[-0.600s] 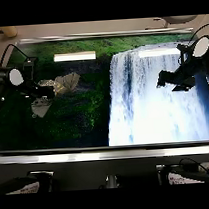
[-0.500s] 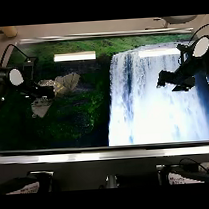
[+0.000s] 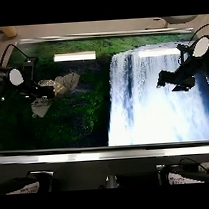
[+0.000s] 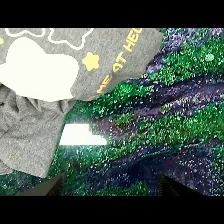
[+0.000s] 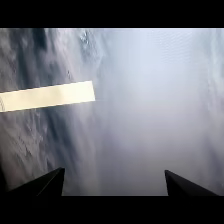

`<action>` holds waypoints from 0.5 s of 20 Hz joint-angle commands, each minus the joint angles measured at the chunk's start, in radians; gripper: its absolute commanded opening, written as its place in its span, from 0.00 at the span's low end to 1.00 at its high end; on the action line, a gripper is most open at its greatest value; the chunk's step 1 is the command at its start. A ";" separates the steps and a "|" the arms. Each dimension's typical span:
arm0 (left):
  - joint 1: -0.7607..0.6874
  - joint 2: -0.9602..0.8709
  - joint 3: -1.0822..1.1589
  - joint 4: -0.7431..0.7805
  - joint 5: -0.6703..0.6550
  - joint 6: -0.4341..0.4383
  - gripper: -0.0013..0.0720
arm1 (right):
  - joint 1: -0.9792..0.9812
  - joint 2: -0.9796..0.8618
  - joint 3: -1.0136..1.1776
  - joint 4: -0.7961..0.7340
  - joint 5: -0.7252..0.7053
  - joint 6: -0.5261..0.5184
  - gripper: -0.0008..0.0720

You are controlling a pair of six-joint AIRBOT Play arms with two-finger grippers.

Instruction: Fold the shirts.

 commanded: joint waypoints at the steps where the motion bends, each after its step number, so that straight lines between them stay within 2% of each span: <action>1: -0.001 0.000 0.000 0.000 0.001 0.000 1.00 | 0.001 0.000 0.001 0.000 0.000 0.000 0.96; 8: -0.003 -0.011 -0.003 -0.019 0.439 -0.019 1.00 | 0.000 -0.001 0.001 0.001 -0.258 0.000 0.96; 9: -0.004 -0.011 -0.003 -0.021 0.470 -0.014 1.00 | 0.000 -0.001 0.001 0.000 -0.284 0.000 0.96; 10: 0.000 -0.024 -0.002 0.028 0.492 -0.030 0.91 | 0.000 -0.001 0.001 0.000 -0.289 -0.001 0.96</action>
